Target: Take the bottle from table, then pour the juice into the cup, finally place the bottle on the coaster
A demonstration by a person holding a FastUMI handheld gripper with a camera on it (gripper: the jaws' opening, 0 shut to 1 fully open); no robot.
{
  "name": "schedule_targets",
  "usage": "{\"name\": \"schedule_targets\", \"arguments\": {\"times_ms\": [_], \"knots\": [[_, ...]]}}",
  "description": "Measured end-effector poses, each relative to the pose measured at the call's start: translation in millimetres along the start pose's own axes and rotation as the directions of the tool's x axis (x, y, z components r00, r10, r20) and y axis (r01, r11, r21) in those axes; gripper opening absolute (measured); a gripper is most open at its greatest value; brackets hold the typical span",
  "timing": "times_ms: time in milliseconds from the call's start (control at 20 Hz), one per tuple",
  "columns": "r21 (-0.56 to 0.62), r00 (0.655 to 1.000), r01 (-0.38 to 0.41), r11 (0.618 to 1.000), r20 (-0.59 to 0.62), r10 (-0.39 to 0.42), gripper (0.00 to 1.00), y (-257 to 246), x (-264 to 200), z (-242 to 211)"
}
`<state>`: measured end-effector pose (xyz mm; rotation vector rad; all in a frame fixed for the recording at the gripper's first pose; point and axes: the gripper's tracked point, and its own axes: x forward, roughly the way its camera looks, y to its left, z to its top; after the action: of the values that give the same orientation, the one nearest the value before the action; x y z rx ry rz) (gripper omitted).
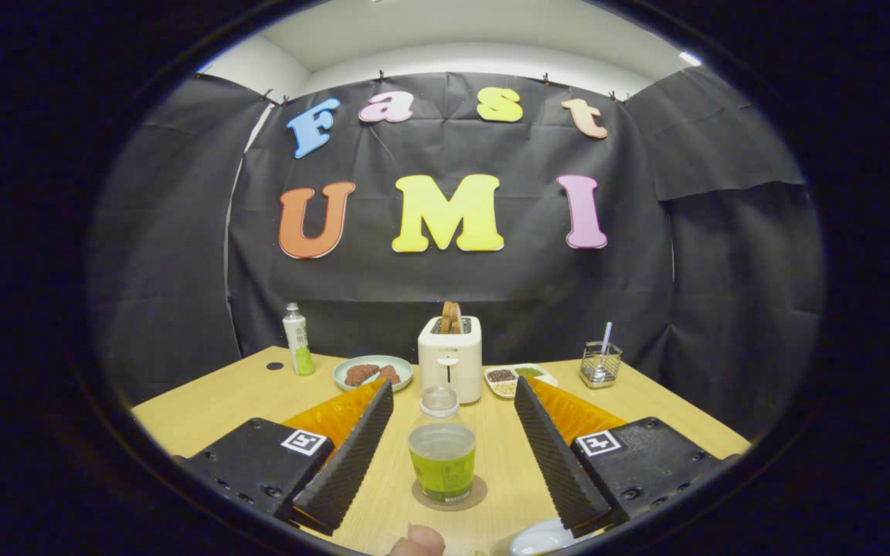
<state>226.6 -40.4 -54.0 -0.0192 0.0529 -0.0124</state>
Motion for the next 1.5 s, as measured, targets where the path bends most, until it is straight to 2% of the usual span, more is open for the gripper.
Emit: {"name": "schedule_targets", "arguments": {"times_ms": [150,450,750,900,1050,1150,1500], "knots": [[0.007,1.000,-0.018,1.000,0.008,0.018,1.00,-6,-32,17],[-0.030,0.997,0.045,0.999,0.058,-0.044,1.00,-32,-102,48],[-0.058,0.994,0.080,0.995,0.076,-0.075,1.00,-55,-163,60],[-0.041,0.995,0.089,0.995,0.053,-0.086,1.00,-52,-197,47],[-0.079,0.988,0.157,0.984,0.013,-0.156,1.00,-57,-230,28],[-0.096,0.983,0.185,0.978,0.029,-0.183,1.00,-43,-255,21],[-0.091,0.996,0.083,0.992,0.022,-0.081,1.00,2,-275,0]]}}
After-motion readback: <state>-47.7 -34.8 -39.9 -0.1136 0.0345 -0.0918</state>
